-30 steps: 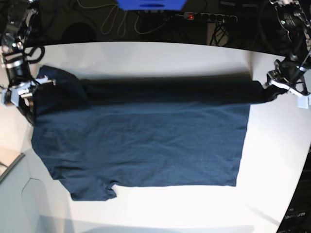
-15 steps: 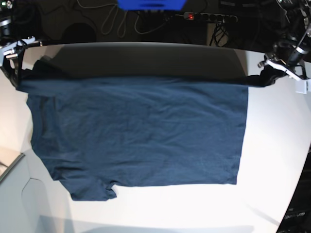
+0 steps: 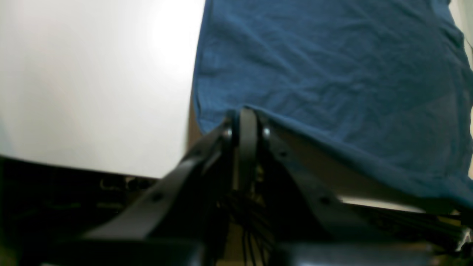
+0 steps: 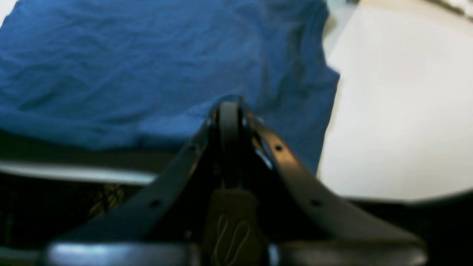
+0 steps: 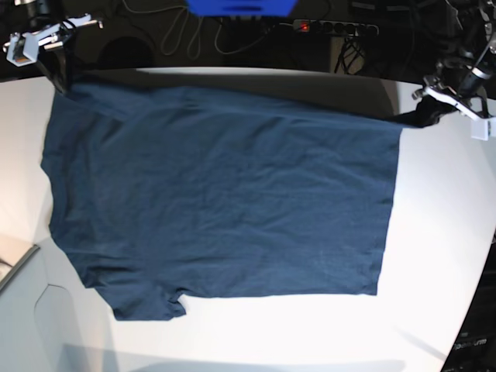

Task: Layout the t-shirt on the table in an organized manner, then fold the t-shirt properly
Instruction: 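Lift the shirt edge with both grippers and pull it toward the robot, then lower the shirt edge onto the table with both grippers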

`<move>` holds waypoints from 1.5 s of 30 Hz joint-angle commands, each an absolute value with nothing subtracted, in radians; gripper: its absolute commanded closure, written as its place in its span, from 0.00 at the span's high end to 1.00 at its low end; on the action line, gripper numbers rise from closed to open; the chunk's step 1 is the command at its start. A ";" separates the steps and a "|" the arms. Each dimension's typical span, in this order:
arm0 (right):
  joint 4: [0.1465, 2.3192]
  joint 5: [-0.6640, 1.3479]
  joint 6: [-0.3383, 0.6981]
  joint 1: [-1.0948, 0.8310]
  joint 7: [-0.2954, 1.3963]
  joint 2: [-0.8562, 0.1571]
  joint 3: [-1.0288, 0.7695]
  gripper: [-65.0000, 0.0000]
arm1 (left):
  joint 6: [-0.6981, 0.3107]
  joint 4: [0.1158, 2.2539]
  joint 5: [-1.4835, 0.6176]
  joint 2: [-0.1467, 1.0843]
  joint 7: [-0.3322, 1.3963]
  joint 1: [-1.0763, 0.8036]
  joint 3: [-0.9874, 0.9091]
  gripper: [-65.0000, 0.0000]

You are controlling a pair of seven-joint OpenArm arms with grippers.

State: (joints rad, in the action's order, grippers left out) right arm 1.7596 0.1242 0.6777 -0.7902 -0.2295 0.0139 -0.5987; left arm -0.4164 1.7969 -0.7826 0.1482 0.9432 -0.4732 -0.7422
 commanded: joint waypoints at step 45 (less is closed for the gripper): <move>1.363 -0.101 0.698 -0.217 -0.329 -0.248 -0.412 0.00 | -0.420 1.613 -0.704 0.225 0.926 -0.282 -0.633 0.00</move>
